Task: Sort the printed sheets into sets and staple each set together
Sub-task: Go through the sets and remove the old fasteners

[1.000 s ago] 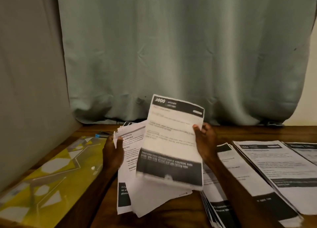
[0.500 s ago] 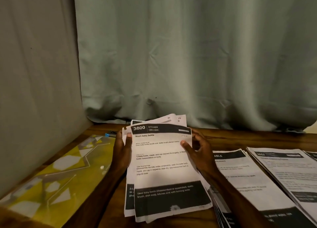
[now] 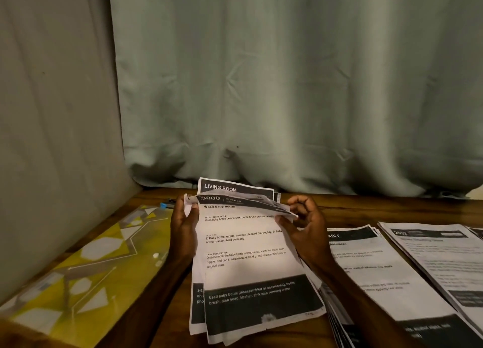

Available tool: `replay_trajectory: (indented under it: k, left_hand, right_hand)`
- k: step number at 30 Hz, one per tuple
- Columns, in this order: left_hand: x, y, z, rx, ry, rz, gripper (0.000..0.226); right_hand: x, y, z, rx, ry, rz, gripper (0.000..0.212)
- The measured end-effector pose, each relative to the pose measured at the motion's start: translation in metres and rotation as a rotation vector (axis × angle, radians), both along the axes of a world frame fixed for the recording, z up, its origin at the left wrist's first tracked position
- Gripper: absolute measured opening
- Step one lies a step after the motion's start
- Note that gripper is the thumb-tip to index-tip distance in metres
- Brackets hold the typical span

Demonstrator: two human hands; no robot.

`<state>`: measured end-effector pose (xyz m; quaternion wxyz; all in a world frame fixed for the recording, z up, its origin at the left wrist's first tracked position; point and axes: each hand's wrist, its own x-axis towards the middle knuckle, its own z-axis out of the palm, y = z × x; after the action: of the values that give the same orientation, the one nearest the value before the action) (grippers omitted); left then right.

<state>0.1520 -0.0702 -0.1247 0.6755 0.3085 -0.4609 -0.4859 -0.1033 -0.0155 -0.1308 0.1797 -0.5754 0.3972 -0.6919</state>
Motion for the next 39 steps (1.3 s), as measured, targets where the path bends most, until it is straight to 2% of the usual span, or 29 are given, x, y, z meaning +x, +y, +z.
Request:
replay_trajectory:
  k: [2,5,6,8,10,11,15,20,23,26,28,31,33,35,37,39]
  left_hand:
    - [0.0,0.003,0.002,-0.01,0.049,-0.03,0.028]
    - [0.0,0.006,0.004,-0.036,0.058,-0.026,0.054]
    - [-0.001,0.007,0.005,-0.046,0.048,-0.022,0.057]
    - [-0.001,0.008,0.005,-0.062,0.029,-0.004,0.051]
    - [-0.001,0.009,0.006,-0.074,0.025,0.001,0.04]
    - [-0.001,0.01,0.006,-0.081,0.024,0.0,0.034]
    - [-0.005,0.018,0.012,-0.084,-0.017,0.016,0.033]
    - [-0.007,0.025,0.016,-0.077,-0.119,0.065,0.04]
    - [-0.005,0.023,0.013,-0.088,-0.171,0.082,0.045]
    - [-0.004,0.019,0.011,-0.072,-0.196,0.108,0.038]
    - [-0.004,0.017,0.01,-0.051,-0.196,0.095,0.036]
    - [-0.003,0.017,0.011,-0.026,-0.19,0.07,0.037]
    - [-0.001,0.017,0.013,-0.03,-0.18,0.061,0.042]
    - [0.0,0.018,0.015,-0.041,-0.192,0.051,0.04]
    - [0.002,0.02,0.017,-0.06,-0.219,0.045,0.036]
    - [0.001,0.023,0.019,-0.073,-0.252,0.038,0.037]
  right_hand:
    - [0.0,0.0,-0.002,0.017,0.068,-0.018,0.037]
    - [0.003,0.0,-0.003,0.022,0.167,-0.055,0.025]
    - [0.005,0.0,-0.003,-0.008,0.192,-0.059,0.02]
    - [0.008,0.002,-0.001,-0.092,0.234,-0.046,0.022]
    - [0.008,0.006,0.001,-0.142,0.244,-0.025,0.047]
    - [0.007,0.006,0.0,-0.131,0.24,-0.018,0.051]
    - [0.005,0.002,-0.005,-0.095,0.252,-0.019,0.033]
    - [0.004,0.001,-0.006,-0.1,0.237,-0.023,0.04]
    - [0.005,0.002,-0.006,-0.086,0.224,-0.036,0.027]
    - [0.006,0.003,-0.003,-0.037,0.226,-0.029,0.016]
    - [0.005,0.008,0.003,0.066,0.163,0.022,0.022]
    - [0.006,0.014,0.018,0.256,-0.143,0.273,0.036]
    - [-0.001,0.011,0.028,0.304,-0.319,0.271,0.057]
    - [-0.009,0.005,0.033,0.347,-0.405,0.197,0.073]
    - [-0.012,0.002,0.034,0.385,-0.399,0.123,0.065]
    - [-0.009,0.002,0.037,0.418,-0.338,0.07,0.04]
